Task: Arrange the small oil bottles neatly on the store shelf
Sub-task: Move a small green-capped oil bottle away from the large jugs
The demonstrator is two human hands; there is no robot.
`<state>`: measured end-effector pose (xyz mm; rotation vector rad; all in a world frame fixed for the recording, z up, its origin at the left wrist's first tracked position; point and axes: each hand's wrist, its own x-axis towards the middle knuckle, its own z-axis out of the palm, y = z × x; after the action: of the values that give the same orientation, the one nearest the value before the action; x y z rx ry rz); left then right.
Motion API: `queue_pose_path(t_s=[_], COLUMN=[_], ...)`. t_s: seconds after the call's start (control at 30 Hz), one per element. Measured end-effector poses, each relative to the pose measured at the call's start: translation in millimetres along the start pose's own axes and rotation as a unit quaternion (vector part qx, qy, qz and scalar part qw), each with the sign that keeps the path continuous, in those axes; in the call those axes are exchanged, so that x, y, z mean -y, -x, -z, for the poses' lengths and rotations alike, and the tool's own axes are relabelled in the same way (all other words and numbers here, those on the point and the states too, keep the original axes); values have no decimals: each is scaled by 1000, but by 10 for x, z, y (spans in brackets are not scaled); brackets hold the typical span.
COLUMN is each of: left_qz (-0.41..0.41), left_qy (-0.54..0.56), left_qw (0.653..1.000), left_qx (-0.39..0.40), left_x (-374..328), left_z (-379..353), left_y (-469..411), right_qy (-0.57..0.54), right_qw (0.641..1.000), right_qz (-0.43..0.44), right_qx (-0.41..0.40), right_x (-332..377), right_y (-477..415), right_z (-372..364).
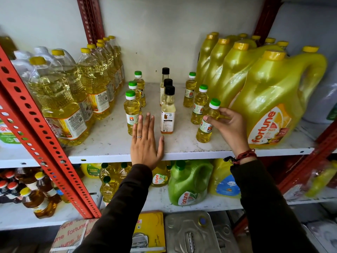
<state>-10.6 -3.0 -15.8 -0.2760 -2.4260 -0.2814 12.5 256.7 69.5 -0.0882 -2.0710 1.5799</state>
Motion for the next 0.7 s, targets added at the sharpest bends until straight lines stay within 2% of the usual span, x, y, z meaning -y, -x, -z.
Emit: queue_pose_path(t_s=[0.7], left_qz=[3], left_qy=[9], left_qw=[1000], left_qx=[1], left_x=[6], left_z=[4], left_y=[1], right_qy=[48], right_qw=[999], right_qz=[-6], right_qx=[10], right_x=[129], right_y=[263], right_z=[193])
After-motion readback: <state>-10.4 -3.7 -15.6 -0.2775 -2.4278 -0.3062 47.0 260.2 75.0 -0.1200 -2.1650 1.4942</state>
